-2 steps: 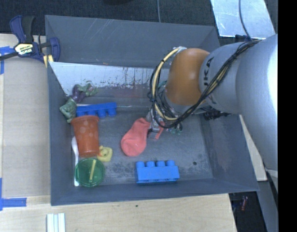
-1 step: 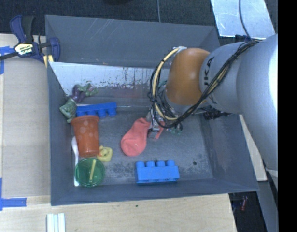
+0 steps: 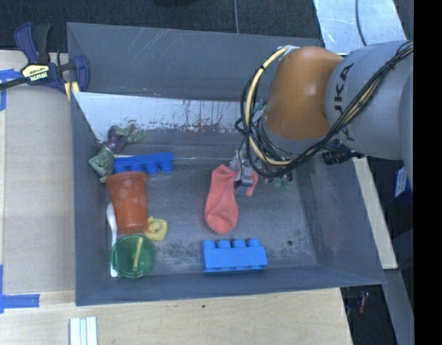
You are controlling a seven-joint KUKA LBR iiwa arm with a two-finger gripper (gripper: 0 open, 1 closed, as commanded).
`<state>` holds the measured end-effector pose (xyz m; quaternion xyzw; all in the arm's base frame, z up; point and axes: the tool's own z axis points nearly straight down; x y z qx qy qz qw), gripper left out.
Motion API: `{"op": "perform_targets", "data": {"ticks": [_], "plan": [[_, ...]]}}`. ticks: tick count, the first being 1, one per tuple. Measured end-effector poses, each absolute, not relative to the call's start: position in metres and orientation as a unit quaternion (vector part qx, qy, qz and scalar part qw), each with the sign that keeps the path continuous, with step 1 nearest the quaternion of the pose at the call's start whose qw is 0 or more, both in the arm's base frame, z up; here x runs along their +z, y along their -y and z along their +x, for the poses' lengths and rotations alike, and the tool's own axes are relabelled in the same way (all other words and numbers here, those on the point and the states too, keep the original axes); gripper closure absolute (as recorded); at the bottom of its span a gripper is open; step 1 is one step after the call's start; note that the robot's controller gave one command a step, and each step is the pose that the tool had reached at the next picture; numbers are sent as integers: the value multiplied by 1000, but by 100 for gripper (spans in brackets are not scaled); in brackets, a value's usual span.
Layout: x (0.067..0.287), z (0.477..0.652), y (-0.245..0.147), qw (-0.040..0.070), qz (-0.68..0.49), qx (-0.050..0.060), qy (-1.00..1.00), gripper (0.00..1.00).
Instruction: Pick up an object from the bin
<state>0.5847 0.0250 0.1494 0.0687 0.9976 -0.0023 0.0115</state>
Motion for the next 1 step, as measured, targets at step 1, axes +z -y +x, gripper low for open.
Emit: {"op": "perform_targets", "data": {"ticks": [1], "plan": [[218,581,-17,10,26,-3,-1000,100]]}}
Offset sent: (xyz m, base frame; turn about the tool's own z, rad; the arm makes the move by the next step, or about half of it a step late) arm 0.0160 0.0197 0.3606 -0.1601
